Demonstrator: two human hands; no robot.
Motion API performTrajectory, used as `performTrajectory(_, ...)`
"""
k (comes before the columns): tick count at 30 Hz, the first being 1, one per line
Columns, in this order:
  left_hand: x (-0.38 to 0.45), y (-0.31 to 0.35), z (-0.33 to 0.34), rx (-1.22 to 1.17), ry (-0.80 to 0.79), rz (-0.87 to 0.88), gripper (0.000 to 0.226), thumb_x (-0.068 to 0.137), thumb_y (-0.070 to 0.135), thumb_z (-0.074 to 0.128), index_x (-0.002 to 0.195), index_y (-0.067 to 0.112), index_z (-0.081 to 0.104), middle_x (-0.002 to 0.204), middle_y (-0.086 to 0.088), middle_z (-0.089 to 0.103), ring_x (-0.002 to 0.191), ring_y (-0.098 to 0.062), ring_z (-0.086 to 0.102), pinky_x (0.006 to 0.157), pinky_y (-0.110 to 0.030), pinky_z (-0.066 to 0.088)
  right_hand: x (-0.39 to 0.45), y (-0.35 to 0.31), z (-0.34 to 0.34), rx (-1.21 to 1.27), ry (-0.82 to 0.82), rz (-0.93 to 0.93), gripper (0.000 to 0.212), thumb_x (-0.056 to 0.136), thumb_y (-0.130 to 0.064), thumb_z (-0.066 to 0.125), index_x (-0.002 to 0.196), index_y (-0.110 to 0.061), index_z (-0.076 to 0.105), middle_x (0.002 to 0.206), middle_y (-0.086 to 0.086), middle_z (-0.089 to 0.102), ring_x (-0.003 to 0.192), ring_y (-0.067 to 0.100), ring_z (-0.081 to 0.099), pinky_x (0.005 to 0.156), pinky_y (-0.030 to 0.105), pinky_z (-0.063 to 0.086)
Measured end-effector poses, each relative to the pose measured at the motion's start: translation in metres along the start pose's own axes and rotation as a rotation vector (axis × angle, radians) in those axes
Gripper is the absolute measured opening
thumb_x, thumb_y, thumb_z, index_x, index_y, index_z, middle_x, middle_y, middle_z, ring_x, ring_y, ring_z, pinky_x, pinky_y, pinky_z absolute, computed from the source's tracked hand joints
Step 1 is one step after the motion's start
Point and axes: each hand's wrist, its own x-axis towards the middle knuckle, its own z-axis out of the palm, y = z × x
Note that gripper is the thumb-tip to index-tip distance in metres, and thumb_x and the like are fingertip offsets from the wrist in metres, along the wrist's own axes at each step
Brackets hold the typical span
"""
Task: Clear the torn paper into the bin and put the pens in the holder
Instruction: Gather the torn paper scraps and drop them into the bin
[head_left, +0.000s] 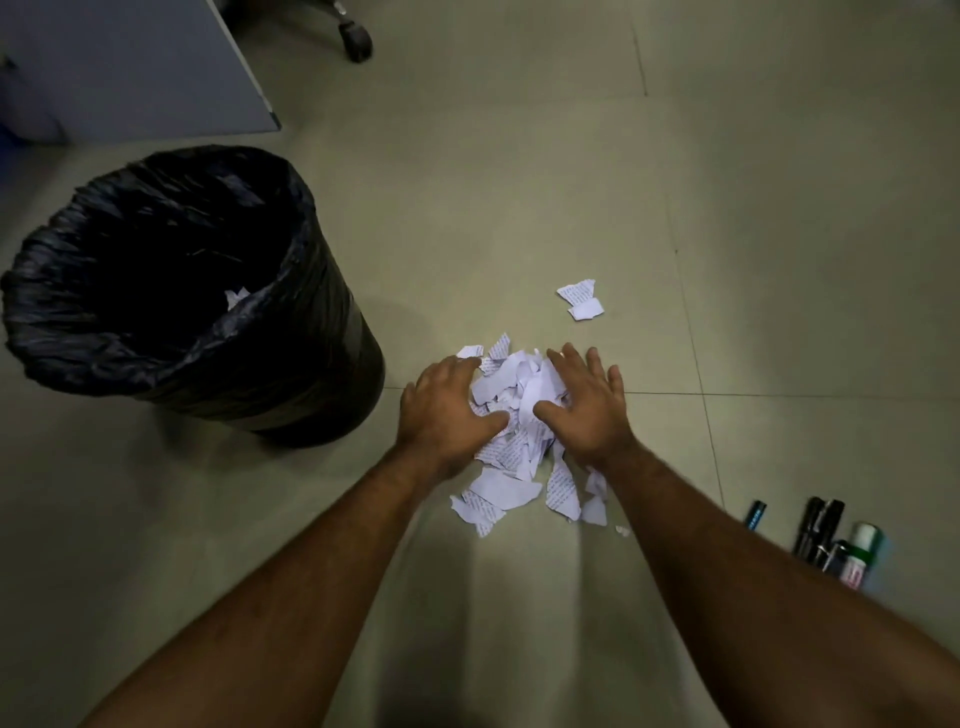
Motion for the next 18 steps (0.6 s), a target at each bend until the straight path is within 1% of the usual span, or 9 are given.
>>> performTrajectory(2, -0.005, 0.003, -0.011, 0.021, -0.191, -0.069, 0.103, 0.06, 0.062, 0.07, 0.149, 0.029, 0.028, 0.149, -0.003, 0.039, 0.136, -0.028, 0.038, 0.107, -0.046, 0.039, -0.006, -0.007, -0.005, 0.062, -0.055, 0.035, 0.1, 0.064, -0.06, 0.048, 0.154, -0.023, 0.025, 0.162, 0.001, 0.023, 0.152, 0.027, 0.011, 0.123, 0.041, 0.006)
performTrajectory(4, -0.011, 0.007, -0.014, 0.1, -0.315, -0.073, 0.114, 0.057, 0.058, 0.077, 0.151, 0.03, 0.018, 0.147, -0.006, 0.037, 0.135, -0.032, 0.038, 0.104, -0.048, 0.043, -0.013, -0.014, -0.006, -0.005, -0.092, 0.02, 0.1, 0.067, -0.051, 0.064, 0.154, -0.019, 0.027, 0.161, 0.008, 0.026, 0.149, 0.033, 0.019, 0.121, 0.042, 0.018)
performTrajectory(6, -0.017, 0.015, -0.012, 0.161, -0.333, -0.03, 0.119, 0.056, 0.059, 0.08, 0.152, 0.029, 0.015, 0.143, -0.008, 0.039, 0.13, -0.035, 0.042, 0.101, -0.047, 0.045, -0.023, -0.022, -0.003, -0.178, -0.132, -0.002, 0.095, 0.071, -0.046, 0.072, 0.152, -0.02, 0.029, 0.159, 0.011, 0.027, 0.145, 0.037, 0.025, 0.117, 0.043, 0.027)
performTrajectory(8, -0.021, 0.026, -0.007, 0.227, -0.334, 0.022, 0.118, 0.059, 0.06, 0.08, 0.153, 0.028, 0.016, 0.142, -0.011, 0.04, 0.126, -0.037, 0.046, 0.1, -0.046, 0.045, -0.03, -0.031, 0.002, -0.289, -0.135, -0.011, 0.088, 0.073, -0.047, 0.07, 0.15, -0.024, 0.034, 0.155, 0.009, 0.033, 0.14, 0.036, 0.032, 0.111, 0.043, 0.036)
performTrajectory(10, -0.025, 0.033, 0.0, 0.3, -0.292, 0.071, 0.099, 0.065, 0.057, 0.077, 0.148, 0.028, 0.029, 0.136, -0.012, 0.046, 0.119, -0.036, 0.051, 0.098, -0.043, 0.046, -0.035, -0.039, 0.006, -0.351, -0.078, -0.011, 0.067, 0.077, -0.044, 0.066, 0.139, -0.029, 0.047, 0.144, 0.005, 0.045, 0.128, 0.032, 0.044, 0.098, 0.041, 0.045)
performTrajectory(12, -0.028, 0.037, 0.007, 0.311, -0.218, 0.086, 0.064, 0.074, 0.049, 0.072, 0.13, 0.027, 0.049, 0.122, -0.009, 0.054, 0.107, -0.032, 0.056, 0.089, -0.039, 0.049, -0.043, -0.045, 0.008, -0.355, -0.005, 0.0, 0.043, 0.079, -0.037, 0.062, 0.121, -0.028, 0.058, 0.126, 0.003, 0.053, 0.112, 0.031, 0.05, 0.083, 0.037, 0.048)
performTrajectory(14, -0.031, 0.039, 0.01, 0.263, -0.162, 0.069, 0.032, 0.084, 0.037, 0.063, 0.113, 0.024, 0.059, 0.11, -0.007, 0.058, 0.1, -0.03, 0.059, 0.081, -0.037, 0.051, -0.05, -0.048, 0.009, -0.265, 0.015, 0.045, 0.029, 0.081, -0.029, 0.058, 0.11, -0.025, 0.062, 0.112, 0.005, 0.054, 0.103, 0.03, 0.052, 0.074, 0.035, 0.047)
performTrajectory(16, -0.036, 0.04, 0.011, 0.215, -0.132, 0.063, 0.017, 0.088, 0.026, 0.059, 0.103, 0.022, 0.064, 0.104, -0.005, 0.06, 0.095, -0.028, 0.061, 0.077, -0.035, 0.051, -0.055, -0.047, 0.011, -0.175, 0.014, 0.06, 0.023, 0.083, -0.023, 0.056, 0.104, -0.024, 0.065, 0.103, 0.007, 0.056, 0.096, 0.031, 0.056, 0.069, 0.033, 0.045)
performTrajectory(18, -0.041, 0.038, 0.012, 0.134, -0.08, 0.062, 0.013, 0.089, 0.015, 0.058, 0.099, 0.017, 0.066, 0.101, -0.008, 0.062, 0.093, -0.029, 0.062, 0.077, -0.035, 0.052, -0.057, -0.045, 0.012, -0.079, 0.028, 0.057, 0.02, 0.083, -0.018, 0.057, 0.099, -0.021, 0.068, 0.096, 0.009, 0.062, 0.089, 0.031, 0.062, 0.067, 0.03, 0.042)
